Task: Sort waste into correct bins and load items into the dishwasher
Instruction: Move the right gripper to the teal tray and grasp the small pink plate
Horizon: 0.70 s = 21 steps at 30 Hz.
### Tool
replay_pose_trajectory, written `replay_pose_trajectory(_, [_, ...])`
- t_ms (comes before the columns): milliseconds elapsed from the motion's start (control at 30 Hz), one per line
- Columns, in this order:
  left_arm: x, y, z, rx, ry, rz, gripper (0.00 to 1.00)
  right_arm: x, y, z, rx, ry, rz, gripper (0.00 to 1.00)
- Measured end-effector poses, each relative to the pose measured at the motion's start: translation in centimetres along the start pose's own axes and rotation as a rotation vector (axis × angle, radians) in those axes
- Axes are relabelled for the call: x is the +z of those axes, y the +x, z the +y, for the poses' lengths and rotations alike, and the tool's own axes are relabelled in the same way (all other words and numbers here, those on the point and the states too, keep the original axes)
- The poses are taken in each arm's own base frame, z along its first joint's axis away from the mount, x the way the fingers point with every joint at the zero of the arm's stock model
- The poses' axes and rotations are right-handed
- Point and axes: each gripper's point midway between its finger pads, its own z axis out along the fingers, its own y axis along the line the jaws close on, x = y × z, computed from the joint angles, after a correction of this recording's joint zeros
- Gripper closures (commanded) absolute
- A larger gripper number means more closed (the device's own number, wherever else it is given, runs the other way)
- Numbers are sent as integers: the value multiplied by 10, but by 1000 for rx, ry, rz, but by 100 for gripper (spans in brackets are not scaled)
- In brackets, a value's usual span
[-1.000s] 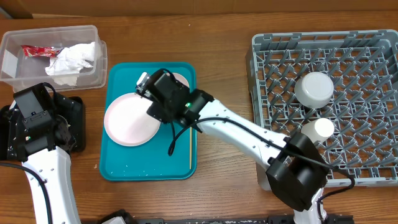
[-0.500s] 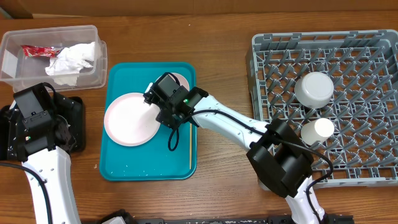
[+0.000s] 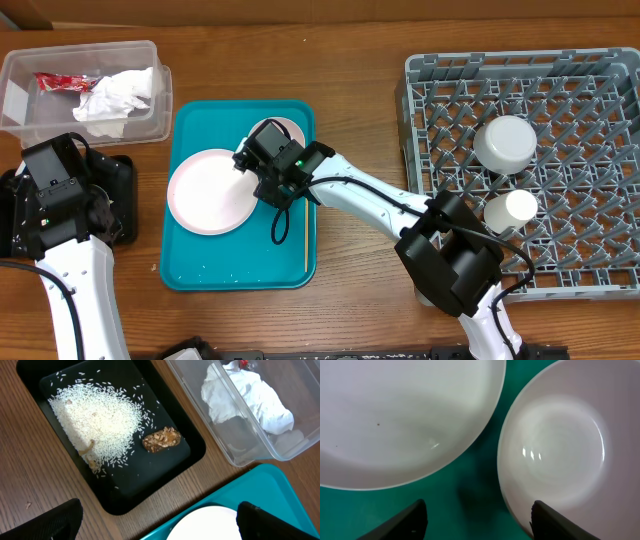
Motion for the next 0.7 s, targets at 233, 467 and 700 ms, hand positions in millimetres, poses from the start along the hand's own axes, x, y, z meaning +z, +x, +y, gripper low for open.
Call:
replay_pose_trajectory(233, [0,0,0,0,0,0,0,0,7,5,15,-20,27,33])
replay_pose_trajectory(467, [0,0,0,0,0,0,0,0,13,21,-11,-17,69,35])
replay_pose_trajectory(700, [0,0,0,0,0,0,0,0,6,21,-30,28,51,38])
